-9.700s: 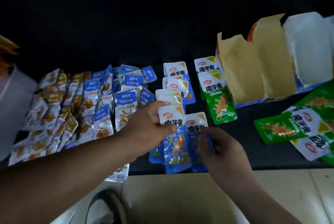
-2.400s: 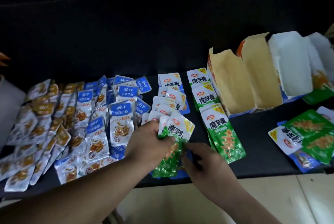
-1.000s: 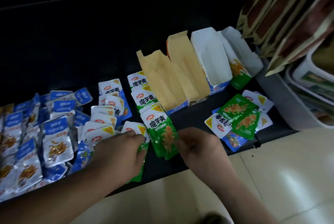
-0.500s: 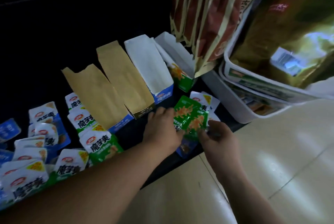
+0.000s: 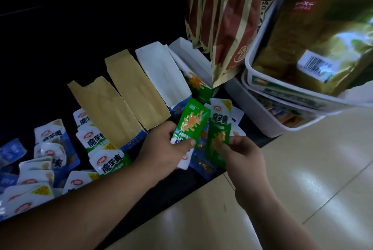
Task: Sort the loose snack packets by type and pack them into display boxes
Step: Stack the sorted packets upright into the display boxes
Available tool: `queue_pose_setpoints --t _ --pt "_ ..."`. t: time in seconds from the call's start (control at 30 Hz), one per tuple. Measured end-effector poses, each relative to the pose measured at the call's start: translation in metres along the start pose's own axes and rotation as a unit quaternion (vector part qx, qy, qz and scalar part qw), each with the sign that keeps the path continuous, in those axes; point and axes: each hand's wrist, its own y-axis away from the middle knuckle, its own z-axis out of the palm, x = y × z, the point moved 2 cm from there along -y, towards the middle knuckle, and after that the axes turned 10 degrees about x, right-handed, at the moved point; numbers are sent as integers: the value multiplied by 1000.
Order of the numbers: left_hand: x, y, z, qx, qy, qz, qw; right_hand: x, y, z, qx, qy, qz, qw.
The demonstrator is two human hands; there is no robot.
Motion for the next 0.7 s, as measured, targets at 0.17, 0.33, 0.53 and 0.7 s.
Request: queue_pose_setpoints --t 0.17,0.33,0.53,0.7 --pt "30 35 -73 -126 -70 6 989 0 24 -11 -19 8 -80 997" --pt "18 40 -124 -205 -177 22 963 -8 40 4 -124 73 -121 982" --pt "0 46 -136 -114 -56 7 992 -7 77 42 -287 64 -18 956" --pt "-42 54 -153 80 -35 10 996 15 103 74 -280 29 25 959"
